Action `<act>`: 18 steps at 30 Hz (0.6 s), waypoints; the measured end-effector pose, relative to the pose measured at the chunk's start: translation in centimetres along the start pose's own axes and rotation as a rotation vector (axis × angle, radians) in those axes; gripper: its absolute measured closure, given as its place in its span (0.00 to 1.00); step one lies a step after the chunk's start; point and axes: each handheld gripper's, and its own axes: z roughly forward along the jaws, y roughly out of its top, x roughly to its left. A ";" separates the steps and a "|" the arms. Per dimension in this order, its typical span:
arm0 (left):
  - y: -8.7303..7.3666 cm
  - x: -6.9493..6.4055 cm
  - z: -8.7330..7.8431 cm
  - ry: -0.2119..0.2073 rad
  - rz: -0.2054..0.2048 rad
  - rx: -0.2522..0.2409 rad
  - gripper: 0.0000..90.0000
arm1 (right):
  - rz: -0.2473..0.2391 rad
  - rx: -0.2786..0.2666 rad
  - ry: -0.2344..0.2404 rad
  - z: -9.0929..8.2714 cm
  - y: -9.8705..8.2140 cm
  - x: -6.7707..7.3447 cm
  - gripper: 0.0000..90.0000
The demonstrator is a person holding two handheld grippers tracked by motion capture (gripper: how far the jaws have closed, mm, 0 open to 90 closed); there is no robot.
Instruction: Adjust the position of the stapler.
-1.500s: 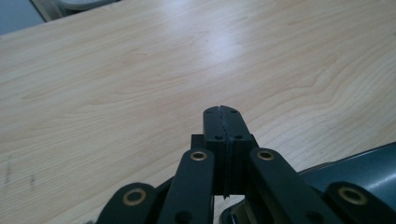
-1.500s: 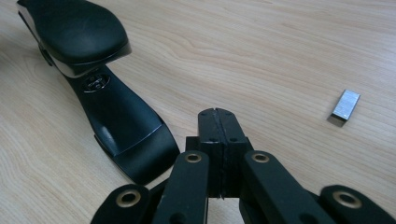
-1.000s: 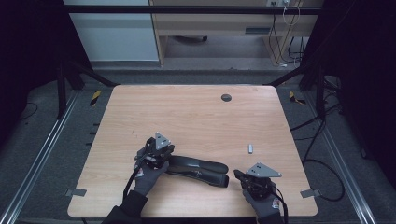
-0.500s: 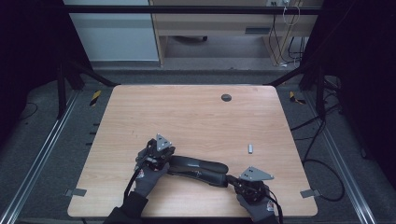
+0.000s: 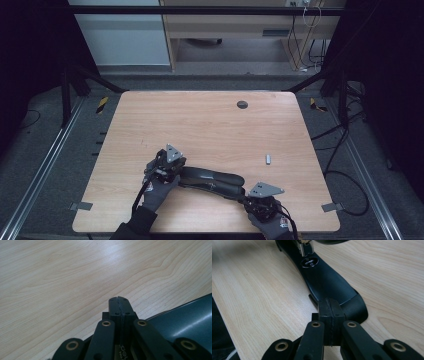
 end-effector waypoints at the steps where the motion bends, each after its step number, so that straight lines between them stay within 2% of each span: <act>1: 0.0 0.0 0.0 -0.001 -0.001 0.001 1.00 | 0.001 0.008 -0.001 0.1 0.0 0.1 1.00; 11: -0.1 -0.2 -0.3 0.002 0.019 0.014 1.00 | 0.020 0.004 0.008 0.2 -0.1 -0.5 1.00; 18: -0.7 -0.7 -1.3 -0.004 0.039 0.014 1.00 | 0.037 -0.003 0.003 0.4 -0.1 -1.2 1.00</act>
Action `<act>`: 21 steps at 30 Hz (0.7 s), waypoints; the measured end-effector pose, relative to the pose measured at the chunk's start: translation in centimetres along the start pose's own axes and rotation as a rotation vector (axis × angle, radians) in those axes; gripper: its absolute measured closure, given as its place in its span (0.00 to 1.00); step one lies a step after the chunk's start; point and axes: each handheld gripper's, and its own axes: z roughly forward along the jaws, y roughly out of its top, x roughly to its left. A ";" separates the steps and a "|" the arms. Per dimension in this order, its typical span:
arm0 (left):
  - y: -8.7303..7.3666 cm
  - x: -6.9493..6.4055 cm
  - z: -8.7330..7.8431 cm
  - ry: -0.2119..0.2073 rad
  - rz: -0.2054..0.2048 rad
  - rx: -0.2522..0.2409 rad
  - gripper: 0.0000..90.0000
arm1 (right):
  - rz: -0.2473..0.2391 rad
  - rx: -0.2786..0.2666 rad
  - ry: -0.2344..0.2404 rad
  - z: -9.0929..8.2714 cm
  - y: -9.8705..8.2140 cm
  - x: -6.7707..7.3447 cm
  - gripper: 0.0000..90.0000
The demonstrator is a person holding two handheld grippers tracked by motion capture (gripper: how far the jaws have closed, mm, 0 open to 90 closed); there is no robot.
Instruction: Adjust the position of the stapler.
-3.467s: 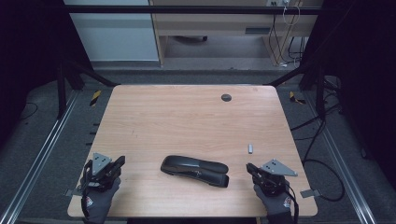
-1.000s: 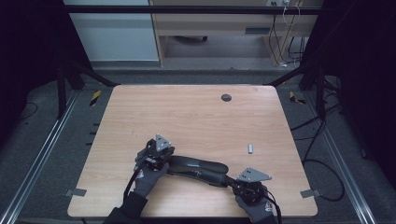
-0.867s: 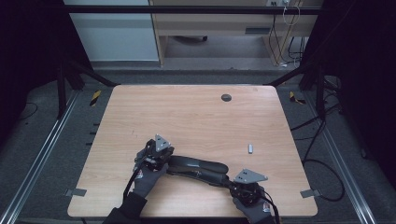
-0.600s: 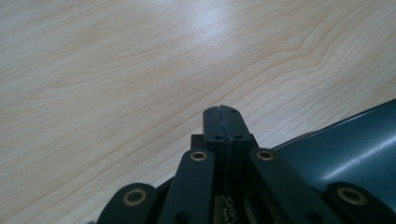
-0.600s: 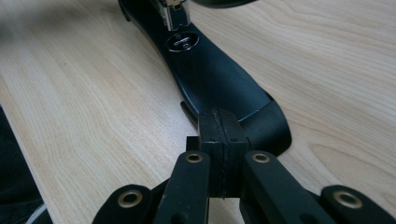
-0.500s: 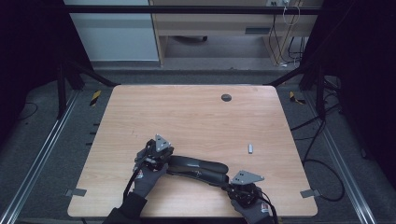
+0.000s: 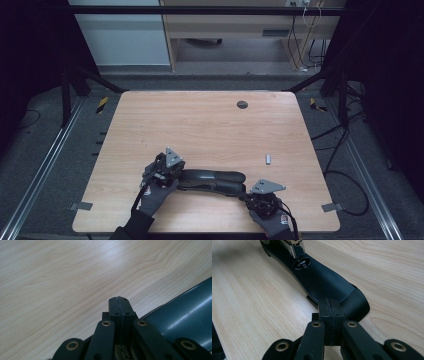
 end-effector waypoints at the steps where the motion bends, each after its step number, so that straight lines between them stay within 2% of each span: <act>1: 0.0 0.0 0.0 0.000 0.000 0.000 1.00 | 0.000 0.000 0.000 0.0 0.0 0.0 1.00; 10: -0.5 -0.5 -0.6 0.000 0.006 -0.017 1.00 | 0.012 0.003 -0.015 0.1 0.1 -0.4 1.00; 13: -0.4 -0.4 -0.9 0.017 0.010 -0.034 1.00 | 0.009 -0.002 -0.022 0.0 0.1 -0.3 1.00; 16: -0.4 0.0 -1.6 0.025 -0.011 -0.061 0.97 | 0.013 -0.041 -0.031 -0.7 0.3 -0.4 1.00; 18: -0.5 0.4 -2.4 0.030 -0.027 -0.088 0.95 | 0.021 -0.055 -0.041 -1.0 0.3 -0.6 1.00; 21: -0.6 0.6 -3.0 0.038 -0.031 -0.104 0.90 | 0.026 -0.065 -0.053 -1.2 0.3 -0.7 1.00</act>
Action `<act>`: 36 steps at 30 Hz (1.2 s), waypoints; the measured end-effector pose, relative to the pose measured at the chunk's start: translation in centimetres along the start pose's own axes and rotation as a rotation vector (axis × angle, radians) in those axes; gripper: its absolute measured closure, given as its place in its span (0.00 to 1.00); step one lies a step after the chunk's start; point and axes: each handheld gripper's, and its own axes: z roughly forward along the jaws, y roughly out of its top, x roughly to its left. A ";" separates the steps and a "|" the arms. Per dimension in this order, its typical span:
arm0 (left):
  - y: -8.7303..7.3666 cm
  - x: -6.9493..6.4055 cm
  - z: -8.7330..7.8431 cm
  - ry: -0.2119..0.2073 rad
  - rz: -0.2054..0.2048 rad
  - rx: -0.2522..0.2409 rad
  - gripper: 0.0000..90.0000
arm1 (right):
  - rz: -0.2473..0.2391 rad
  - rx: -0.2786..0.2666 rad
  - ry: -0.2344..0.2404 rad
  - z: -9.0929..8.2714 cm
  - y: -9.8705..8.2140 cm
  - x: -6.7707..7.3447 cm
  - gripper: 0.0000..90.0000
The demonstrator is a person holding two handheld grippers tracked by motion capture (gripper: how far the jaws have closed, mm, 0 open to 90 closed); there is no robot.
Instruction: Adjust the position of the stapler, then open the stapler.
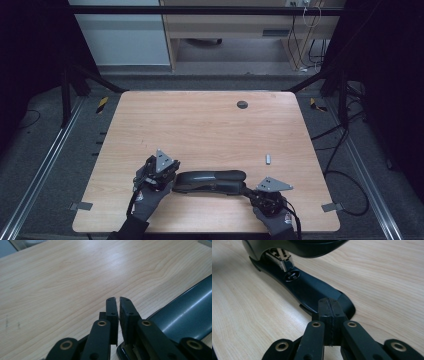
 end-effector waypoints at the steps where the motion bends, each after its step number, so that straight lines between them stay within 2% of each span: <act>1: 0.0 0.1 -0.6 0.010 -0.001 -0.015 0.87 | 0.001 -0.004 -0.011 -0.1 0.0 -0.2 0.99; 6: 0.1 -0.2 -1.5 0.019 0.022 -0.036 0.73 | 0.009 -0.008 -0.030 -0.3 0.0 -0.6 0.95; 9: 0.5 -0.9 -2.0 0.011 0.057 -0.044 0.64 | 0.030 -0.018 -0.054 -0.6 -0.1 -1.1 0.90; 15: 1.0 -1.9 -2.6 -0.019 0.091 -0.062 0.51 | 0.046 -0.028 -0.102 -1.0 -0.2 -1.9 0.81; 16: 1.2 -2.0 -2.6 -0.019 0.112 -0.073 0.51 | 0.055 -0.029 -0.114 -1.1 -0.2 -2.1 0.78; 18: 1.4 -2.5 -2.9 -0.031 0.121 -0.069 0.48 | 0.063 -0.039 -0.138 -1.2 -0.3 -2.4 0.73; 19: 1.5 -2.9 -3.1 -0.037 0.142 -0.071 0.46 | 0.073 -0.037 -0.163 -1.4 -0.3 -2.7 0.70; 21: 1.6 -3.1 -3.1 -0.040 0.152 -0.070 0.44 | 0.069 -0.044 -0.171 -1.5 -0.3 -2.9 0.69; 22: 1.7 -3.4 -3.2 -0.043 0.168 -0.071 0.43 | 0.077 -0.042 -0.190 -1.6 -0.4 -3.2 0.67; 32: 2.2 -4.9 -3.4 -0.059 0.240 -0.058 0.36 | 0.082 -0.050 -0.254 -2.4 -0.5 -4.0 0.59; 36: 2.3 -5.3 -3.5 -0.067 0.257 -0.059 0.35 | 0.086 -0.048 -0.268 -2.5 -0.5 -4.2 0.58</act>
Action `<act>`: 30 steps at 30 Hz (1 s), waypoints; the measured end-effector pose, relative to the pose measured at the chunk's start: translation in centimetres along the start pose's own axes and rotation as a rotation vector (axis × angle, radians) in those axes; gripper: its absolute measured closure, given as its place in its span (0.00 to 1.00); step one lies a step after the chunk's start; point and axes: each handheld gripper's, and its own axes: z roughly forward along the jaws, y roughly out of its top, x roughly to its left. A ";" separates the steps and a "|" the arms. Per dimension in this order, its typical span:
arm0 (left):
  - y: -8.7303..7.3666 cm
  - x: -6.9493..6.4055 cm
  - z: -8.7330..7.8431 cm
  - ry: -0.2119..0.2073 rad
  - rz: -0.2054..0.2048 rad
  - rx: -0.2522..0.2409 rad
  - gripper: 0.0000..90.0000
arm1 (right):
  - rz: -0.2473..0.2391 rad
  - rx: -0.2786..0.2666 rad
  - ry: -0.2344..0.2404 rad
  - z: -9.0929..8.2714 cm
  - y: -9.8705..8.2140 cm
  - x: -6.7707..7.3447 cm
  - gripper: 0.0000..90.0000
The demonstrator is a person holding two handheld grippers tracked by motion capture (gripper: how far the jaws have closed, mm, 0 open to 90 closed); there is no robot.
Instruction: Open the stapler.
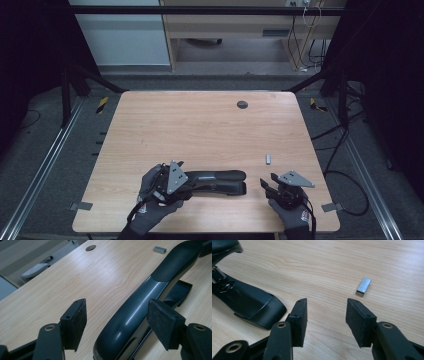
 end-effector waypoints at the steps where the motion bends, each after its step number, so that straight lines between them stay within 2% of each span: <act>1: 0.1 -0.1 0.0 -0.001 0.006 0.003 0.35 | 0.004 0.000 -0.002 0.0 0.0 -0.1 0.58; 4: 0.5 -0.8 -0.1 -0.012 0.037 0.005 0.34 | 0.005 -0.006 -0.009 -0.2 0.0 -0.4 0.58; 6: 0.6 -1.0 -0.1 -0.014 0.043 0.004 0.33 | 0.003 -0.009 -0.017 -0.3 0.0 -0.5 0.59; 8: 1.0 -1.4 -0.1 -0.020 0.073 0.006 0.32 | 0.010 -0.014 -0.019 -0.4 0.0 -0.6 0.59; 13: 1.5 -1.9 0.0 -0.032 0.097 0.004 0.32 | 0.014 -0.012 -0.024 -0.6 -0.1 -0.8 0.60; 17: 2.1 -2.5 0.4 -0.048 0.150 0.031 0.32 | 0.011 -0.018 -0.031 -0.7 -0.1 -1.0 0.60; 21: 2.5 -2.8 0.5 -0.057 0.175 0.039 0.32 | 0.014 -0.017 -0.031 -0.8 -0.1 -1.1 0.61; 22: 2.8 -3.1 0.5 -0.060 0.196 0.045 0.32 | 0.015 -0.017 -0.032 -0.8 -0.2 -1.2 0.61; 30: 3.4 -4.4 1.1 -0.055 0.266 0.071 0.32 | 0.009 -0.012 -0.032 -0.7 -0.2 -1.1 0.61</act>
